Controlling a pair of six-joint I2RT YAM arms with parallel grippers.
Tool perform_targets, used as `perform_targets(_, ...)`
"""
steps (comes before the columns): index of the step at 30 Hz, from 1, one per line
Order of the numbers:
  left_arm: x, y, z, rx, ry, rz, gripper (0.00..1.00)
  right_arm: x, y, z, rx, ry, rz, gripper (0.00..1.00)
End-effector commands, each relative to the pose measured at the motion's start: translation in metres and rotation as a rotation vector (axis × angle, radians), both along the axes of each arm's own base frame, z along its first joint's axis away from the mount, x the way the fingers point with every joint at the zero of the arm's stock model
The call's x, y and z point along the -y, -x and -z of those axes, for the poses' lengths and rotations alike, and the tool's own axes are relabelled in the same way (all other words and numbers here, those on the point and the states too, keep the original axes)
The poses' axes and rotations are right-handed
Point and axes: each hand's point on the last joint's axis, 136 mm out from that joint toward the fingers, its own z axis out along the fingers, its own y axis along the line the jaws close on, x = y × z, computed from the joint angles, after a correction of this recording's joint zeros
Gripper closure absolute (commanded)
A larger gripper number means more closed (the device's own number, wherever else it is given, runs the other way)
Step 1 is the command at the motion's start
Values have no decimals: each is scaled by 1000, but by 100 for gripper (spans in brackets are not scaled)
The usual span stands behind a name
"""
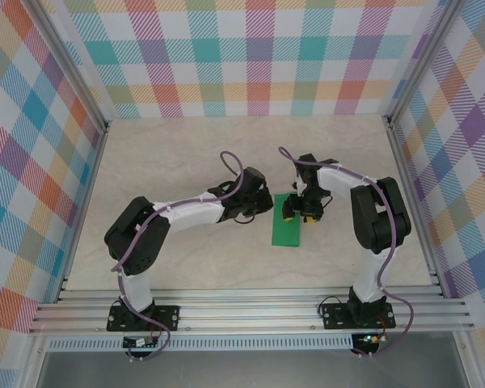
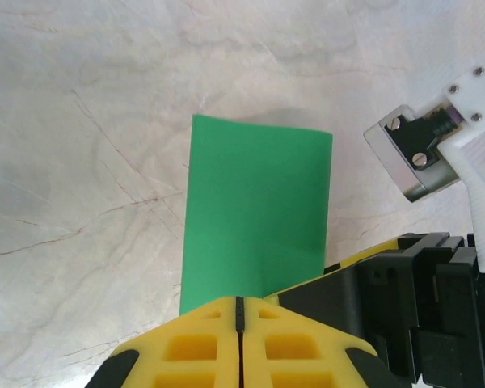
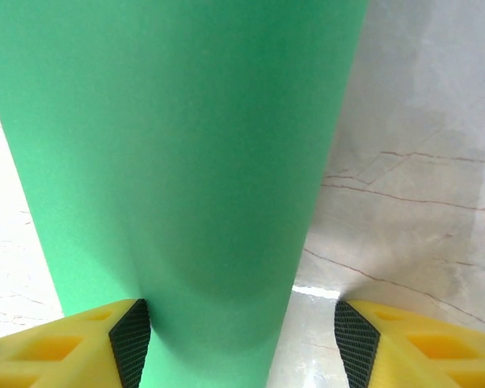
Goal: Fold a paper plane with a square sheet of paper (pick it up from the middle)
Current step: Hold the square sheet of paper at the center of the table.
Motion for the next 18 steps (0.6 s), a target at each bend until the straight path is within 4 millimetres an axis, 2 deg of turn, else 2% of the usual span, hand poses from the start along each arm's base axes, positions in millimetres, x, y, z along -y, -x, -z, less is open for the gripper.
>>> perform_targets(1,-9,5,12,-26,-36,-27,94,6,-1,12,-7,40,-23,34)
perform_targets(9,7,7,17,-55,3,32,95,8,-1,15,-18,56,-17,34)
perform_targets(18,31,10,31,-119,42,103,97,11,1,19,-26,68,-10,34)
